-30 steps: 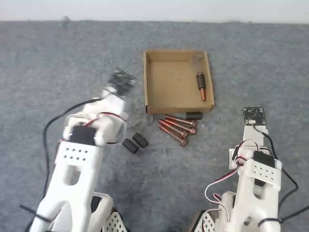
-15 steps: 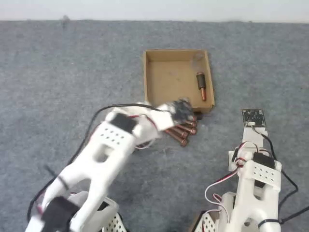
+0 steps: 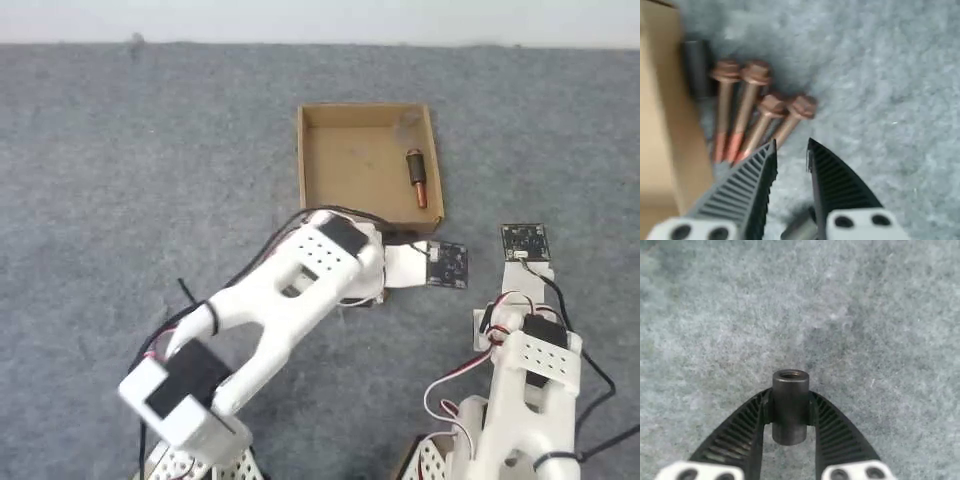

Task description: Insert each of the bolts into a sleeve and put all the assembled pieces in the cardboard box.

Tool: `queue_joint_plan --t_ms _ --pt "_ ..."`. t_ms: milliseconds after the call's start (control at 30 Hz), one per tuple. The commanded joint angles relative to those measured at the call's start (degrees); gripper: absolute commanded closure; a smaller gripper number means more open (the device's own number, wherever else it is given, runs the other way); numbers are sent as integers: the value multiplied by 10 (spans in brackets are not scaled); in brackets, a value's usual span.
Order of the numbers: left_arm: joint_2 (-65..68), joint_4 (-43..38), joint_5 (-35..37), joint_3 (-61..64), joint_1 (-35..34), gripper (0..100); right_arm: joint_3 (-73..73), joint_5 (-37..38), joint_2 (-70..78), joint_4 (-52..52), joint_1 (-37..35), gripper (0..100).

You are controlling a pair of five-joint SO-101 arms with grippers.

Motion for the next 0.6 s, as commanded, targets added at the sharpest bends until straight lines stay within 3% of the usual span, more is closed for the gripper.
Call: queue_joint_plan --t_ms 0,567 --pt "32 5 -7 -45 7 906 2 29 -20 -8 7 992" --pt "193 16 -7 -163 1 906 4 33 -22 -8 4 992"
